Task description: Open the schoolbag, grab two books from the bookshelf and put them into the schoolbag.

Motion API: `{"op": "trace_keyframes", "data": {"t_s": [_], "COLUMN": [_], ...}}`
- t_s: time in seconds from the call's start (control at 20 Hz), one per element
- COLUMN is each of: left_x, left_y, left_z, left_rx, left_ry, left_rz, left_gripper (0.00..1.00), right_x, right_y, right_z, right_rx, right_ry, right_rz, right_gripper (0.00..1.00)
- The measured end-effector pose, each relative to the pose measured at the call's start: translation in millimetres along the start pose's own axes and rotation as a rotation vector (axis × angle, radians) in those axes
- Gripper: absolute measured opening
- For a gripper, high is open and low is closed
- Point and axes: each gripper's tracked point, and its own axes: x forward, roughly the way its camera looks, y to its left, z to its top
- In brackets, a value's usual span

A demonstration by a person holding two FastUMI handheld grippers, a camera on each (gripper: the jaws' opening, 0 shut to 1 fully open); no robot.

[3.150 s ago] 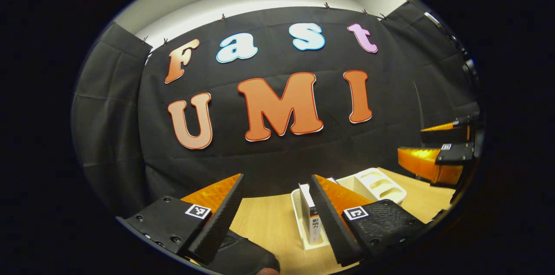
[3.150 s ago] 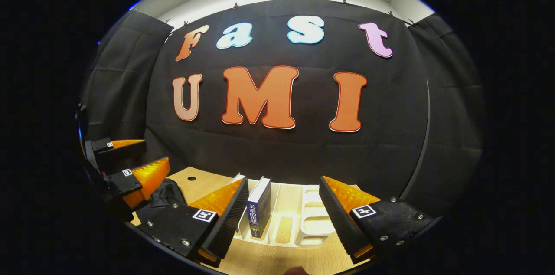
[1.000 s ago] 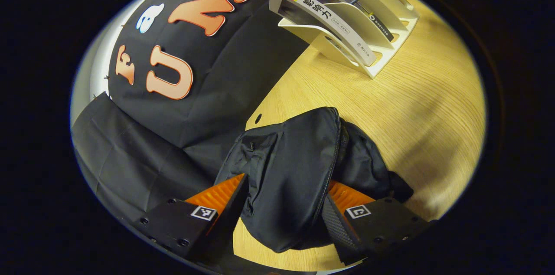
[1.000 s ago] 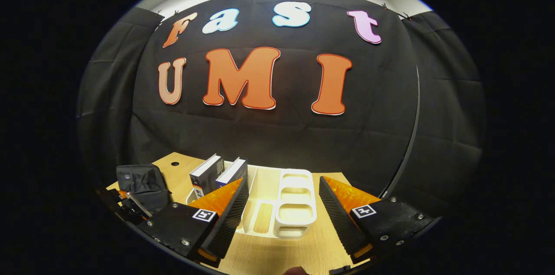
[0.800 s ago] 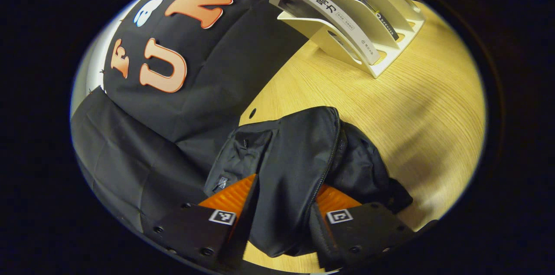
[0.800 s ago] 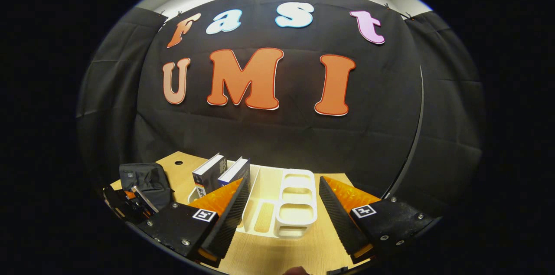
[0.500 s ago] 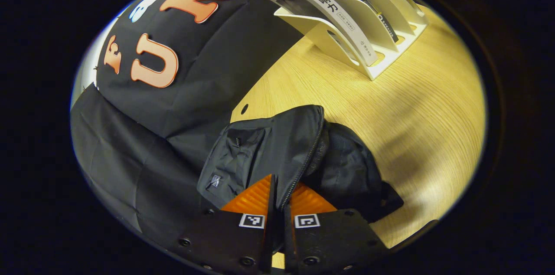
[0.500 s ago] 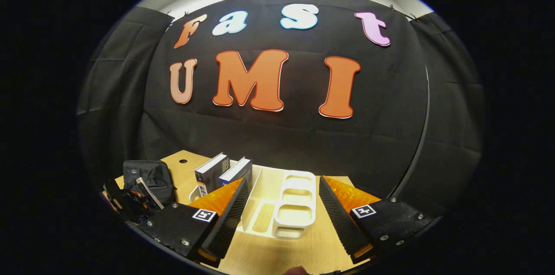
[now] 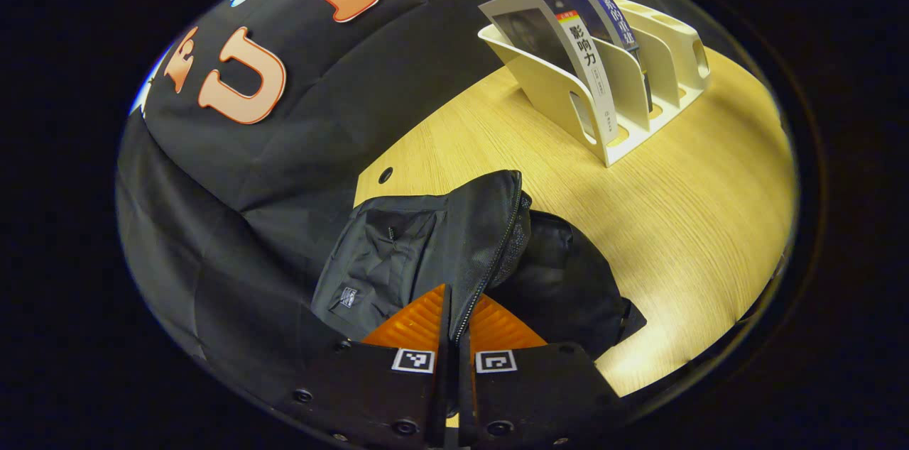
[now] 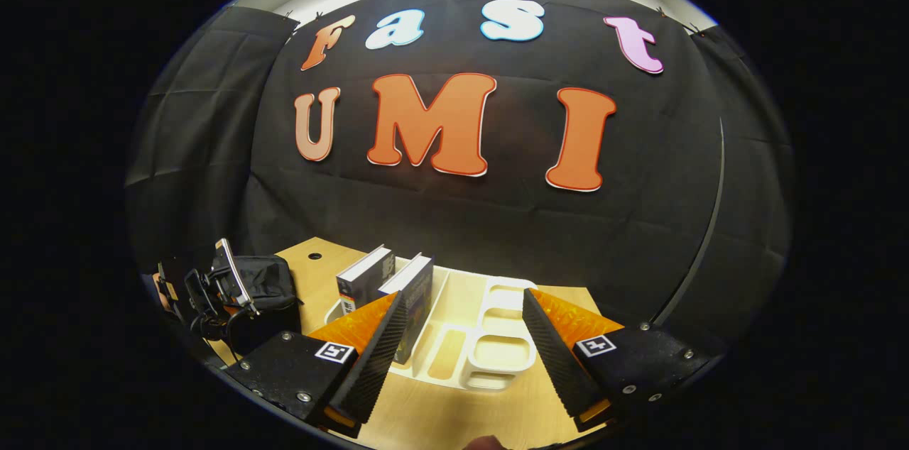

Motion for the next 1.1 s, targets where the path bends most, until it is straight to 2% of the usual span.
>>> {"op": "trace_keyframes", "data": {"t_s": [0.35, 0.6, 0.9, 1.1], "left_x": [-12, -23, -32, -31], "left_y": [33, 55, 91, 111], "left_z": [19, 36, 53, 56], "left_rx": [0.031, 0.024, -0.059, -0.076], "left_ry": [-0.064, -0.111, -0.141, -0.134], "left_rz": [-0.176, -0.297, -0.435, -0.519], "left_gripper": [0.07, 0.07, 0.07, 0.07], "right_x": [26, 57, 105, 133], "right_y": [56, 97, 135, 149], "right_z": [8, 15, 19, 12], "right_rx": [-0.029, -0.033, -0.028, -0.056], "right_ry": [0.083, 0.182, 0.321, 0.42], "right_rz": [-0.03, 0.0, 0.031, 0.031], "right_gripper": [0.98, 0.98, 0.98, 0.98]}}
